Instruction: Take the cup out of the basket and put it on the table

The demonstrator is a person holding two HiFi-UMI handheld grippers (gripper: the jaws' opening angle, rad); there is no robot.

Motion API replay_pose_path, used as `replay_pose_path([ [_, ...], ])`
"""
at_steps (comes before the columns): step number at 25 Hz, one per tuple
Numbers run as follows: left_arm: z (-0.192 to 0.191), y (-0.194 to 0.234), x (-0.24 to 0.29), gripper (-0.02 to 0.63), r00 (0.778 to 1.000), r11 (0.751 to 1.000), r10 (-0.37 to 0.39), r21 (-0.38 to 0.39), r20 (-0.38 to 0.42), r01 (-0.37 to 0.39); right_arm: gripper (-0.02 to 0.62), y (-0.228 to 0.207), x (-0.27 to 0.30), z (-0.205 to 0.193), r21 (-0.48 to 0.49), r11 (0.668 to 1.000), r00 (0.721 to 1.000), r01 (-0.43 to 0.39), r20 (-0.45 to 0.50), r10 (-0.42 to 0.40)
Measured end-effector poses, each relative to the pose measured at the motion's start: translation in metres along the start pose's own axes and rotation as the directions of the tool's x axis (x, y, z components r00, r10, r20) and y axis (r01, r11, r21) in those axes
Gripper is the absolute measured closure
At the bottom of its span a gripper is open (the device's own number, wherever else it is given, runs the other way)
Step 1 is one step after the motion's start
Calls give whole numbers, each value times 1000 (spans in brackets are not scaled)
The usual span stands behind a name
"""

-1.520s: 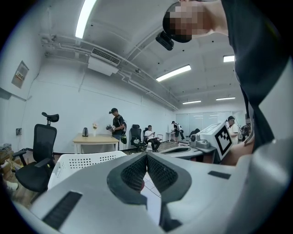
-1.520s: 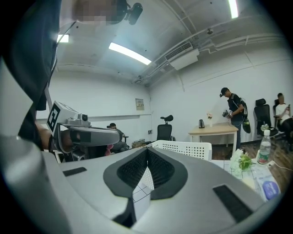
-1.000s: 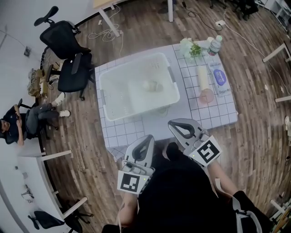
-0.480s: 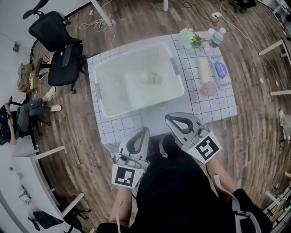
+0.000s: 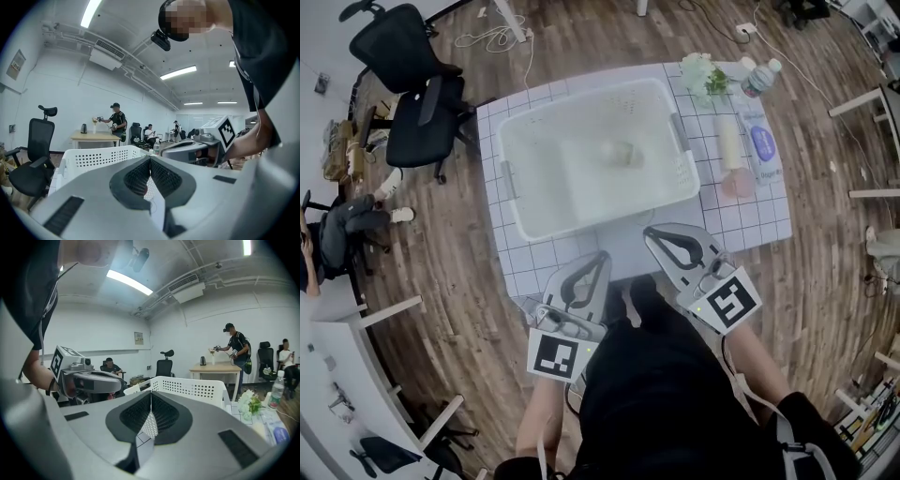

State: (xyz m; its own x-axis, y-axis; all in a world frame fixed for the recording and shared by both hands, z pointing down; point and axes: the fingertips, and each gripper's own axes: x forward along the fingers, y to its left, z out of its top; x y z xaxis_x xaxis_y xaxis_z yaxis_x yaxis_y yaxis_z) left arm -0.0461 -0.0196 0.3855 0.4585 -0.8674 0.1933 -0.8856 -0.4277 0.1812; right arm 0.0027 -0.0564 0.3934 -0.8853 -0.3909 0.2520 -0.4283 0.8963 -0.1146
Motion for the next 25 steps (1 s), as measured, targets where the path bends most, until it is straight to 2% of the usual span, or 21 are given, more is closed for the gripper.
replay_pose_path([
  [6, 0, 9, 7, 595, 999, 999, -41, 14, 9, 41, 578, -20, 8, -6, -37, 999, 998, 14, -68, -17],
  [8, 1, 11, 11, 595, 998, 998, -61, 13, 13, 60, 578, -27, 12, -5, -44, 999, 997, 24, -71, -27],
  [11, 1, 15, 19, 597, 996, 995, -88, 53, 1, 88, 578, -36, 20, 0, -54, 998, 997, 42, -60, -45],
  [17, 11, 36, 36, 595, 998, 996, -69, 49, 10, 68, 577, -37, 41, 0, -89, 996, 996, 27, -85, -35],
  [21, 23, 48, 47, 595, 998, 998, -52, 47, 23, 51, 523, -41, 54, 8, -105, 994, 995, 30, -89, -39],
  [25, 30, 56, 58, 595, 998, 997, -49, 60, 35, 47, 505, -51, 66, 15, -139, 990, 995, 33, -83, -45],
])
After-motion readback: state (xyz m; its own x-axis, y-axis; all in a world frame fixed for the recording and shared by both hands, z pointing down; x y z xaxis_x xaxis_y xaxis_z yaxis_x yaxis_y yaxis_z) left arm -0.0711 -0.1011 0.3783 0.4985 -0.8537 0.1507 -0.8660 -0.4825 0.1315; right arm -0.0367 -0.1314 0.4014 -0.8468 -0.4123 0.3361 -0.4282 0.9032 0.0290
